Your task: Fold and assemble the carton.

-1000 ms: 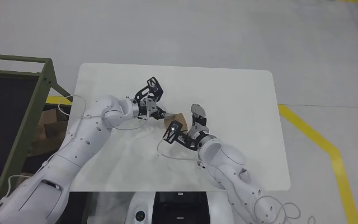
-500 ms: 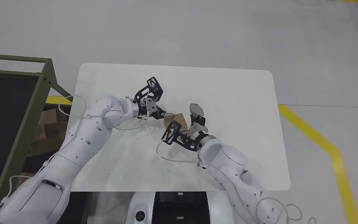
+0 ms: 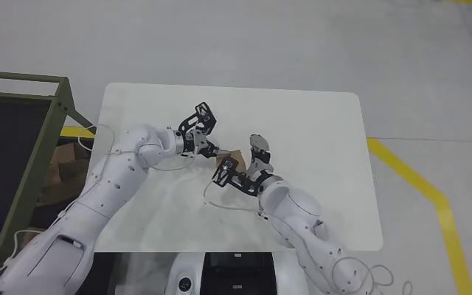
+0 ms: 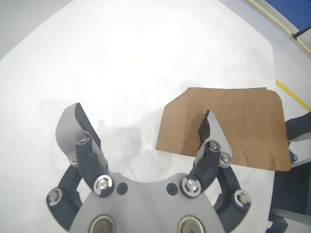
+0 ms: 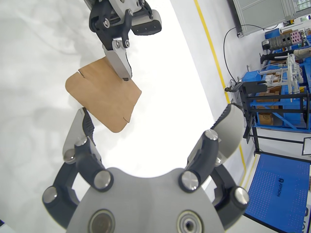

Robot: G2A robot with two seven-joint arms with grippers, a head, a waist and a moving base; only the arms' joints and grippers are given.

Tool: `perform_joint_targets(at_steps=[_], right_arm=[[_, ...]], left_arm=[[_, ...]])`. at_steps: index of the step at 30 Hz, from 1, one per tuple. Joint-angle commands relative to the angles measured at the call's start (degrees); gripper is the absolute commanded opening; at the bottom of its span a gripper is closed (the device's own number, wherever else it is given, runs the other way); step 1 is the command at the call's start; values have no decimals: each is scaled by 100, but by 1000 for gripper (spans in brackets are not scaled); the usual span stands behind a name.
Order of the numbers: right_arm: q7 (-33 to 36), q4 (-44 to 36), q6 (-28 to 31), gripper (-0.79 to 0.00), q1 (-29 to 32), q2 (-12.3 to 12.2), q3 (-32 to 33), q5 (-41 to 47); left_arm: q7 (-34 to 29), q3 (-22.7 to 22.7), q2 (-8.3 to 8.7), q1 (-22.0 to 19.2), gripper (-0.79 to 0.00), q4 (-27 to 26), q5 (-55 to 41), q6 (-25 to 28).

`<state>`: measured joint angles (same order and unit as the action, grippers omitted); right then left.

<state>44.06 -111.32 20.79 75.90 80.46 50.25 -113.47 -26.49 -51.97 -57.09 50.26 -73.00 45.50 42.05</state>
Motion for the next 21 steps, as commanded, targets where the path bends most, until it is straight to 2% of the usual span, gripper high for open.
perform_joint_targets(at_steps=[1, 8, 15, 21], right_arm=[[35, 1, -5, 0, 5, 3, 11, -21], [8, -2, 10, 0, -12, 25, -11, 13], [-257, -340, 200, 0, 270, -42, 195, 30], [-141, -274, 198, 0, 323, -54, 228, -122]], left_arm=[[-25, 18, -11, -15, 0, 7, -13, 58], [-66, 9, -22, -35, 0, 23, 54, 159], [-73, 0, -38, -33, 0, 39, 74, 156], [-83, 0, -57, -52, 0, 58, 47, 183]])
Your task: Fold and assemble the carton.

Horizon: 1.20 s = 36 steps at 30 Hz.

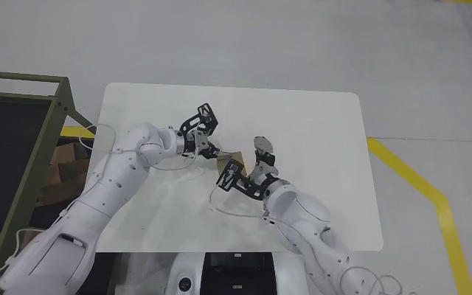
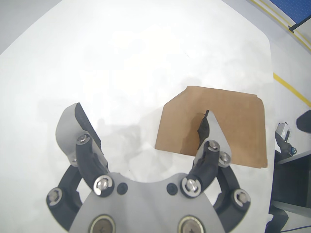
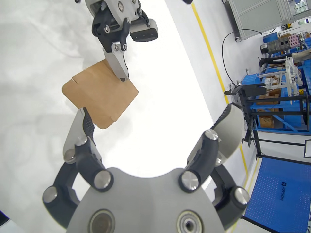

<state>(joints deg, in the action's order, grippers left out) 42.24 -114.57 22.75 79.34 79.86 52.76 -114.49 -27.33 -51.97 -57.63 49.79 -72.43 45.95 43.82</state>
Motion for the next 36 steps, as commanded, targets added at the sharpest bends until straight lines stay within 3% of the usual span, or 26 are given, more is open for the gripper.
perform_joint_targets(at_steps=[1, 36], right_arm=[[72, 98, 8, 0, -49, 13, -45, -26], [578, 724, 178, 0, -665, 230, -552, 11]], left_arm=[[5, -2, -6, -4, 0, 3, 7, 9], [-24, -174, -26, 38, 0, 76, -56, 111]])
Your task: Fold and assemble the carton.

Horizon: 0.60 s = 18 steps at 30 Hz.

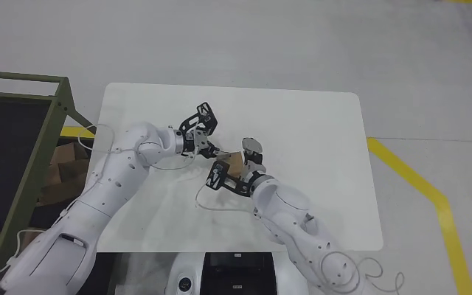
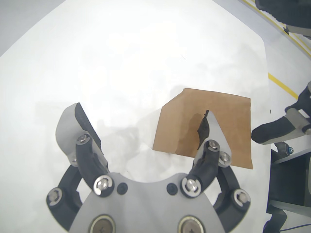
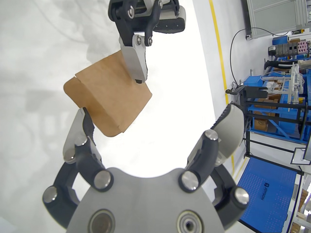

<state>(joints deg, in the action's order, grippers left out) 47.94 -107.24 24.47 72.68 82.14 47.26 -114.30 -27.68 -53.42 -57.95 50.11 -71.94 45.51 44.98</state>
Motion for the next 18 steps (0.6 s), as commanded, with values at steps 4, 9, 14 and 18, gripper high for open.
perform_joint_targets(at_steps=[4, 9, 14, 18], right_arm=[[26, -24, 53, 0, 14, 9, -15, -45], [16, 36, 45, -58, -26, 31, -21, -31], [36, 84, 39, -86, -74, 56, -26, 3], [36, 115, 46, -92, -100, 72, -18, 39]], left_arm=[[-13, -109, 27, 32, 0, 70, -54, 44], [-39, -114, 30, 76, 0, 5, -29, 51], [-73, -104, 23, 74, 0, -4, -31, 77], [-86, -94, 16, 69, 0, 17, -32, 92]])
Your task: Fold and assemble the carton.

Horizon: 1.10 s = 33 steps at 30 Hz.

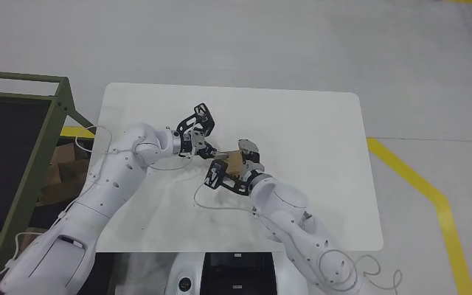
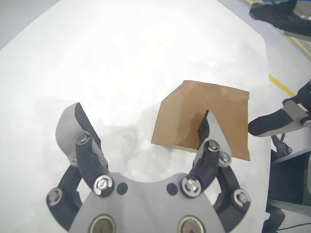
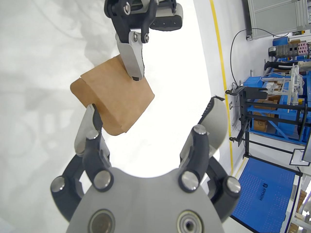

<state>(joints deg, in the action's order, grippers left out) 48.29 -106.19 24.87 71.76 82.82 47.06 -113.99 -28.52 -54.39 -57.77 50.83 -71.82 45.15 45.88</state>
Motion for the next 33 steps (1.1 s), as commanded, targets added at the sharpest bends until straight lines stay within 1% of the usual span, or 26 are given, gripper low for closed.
perform_joint_targets(at_steps=[1, 4, 7, 10, 13, 18, 23, 33], right_arm=[[3, 19, 11, -89, -16, 8, 1, 9], [8, 27, 25, -89, -28, 19, -9, 11], [43, -45, 106, -65, 18, 17, -36, -25], [82, -142, 359, -37, 91, 2, -27, 39], [154, -204, 438, -31, 139, -11, 25, 33], [183, -105, 446, -37, 74, 7, 38, 65], [367, 65, 522, -31, -90, 58, -29, 183], [547, 256, 472, -68, -308, 138, -73, 354]], left_arm=[[-6, 5, -4, -3, 0, 10, 8, 4], [3, 0, -7, -6, 0, 18, 5, 6], [4, -9, -8, -6, 0, 24, 7, 2], [-4, -8, -11, -6, 0, 16, 18, 0], [-1, 3, -19, -10, 0, 15, 16, -2], [0, 19, -31, -27, 0, 19, 31, -6], [9, 18, -37, -32, 0, 27, 42, -2], [-5, 20, -48, -46, 0, 40, 37, 34]])
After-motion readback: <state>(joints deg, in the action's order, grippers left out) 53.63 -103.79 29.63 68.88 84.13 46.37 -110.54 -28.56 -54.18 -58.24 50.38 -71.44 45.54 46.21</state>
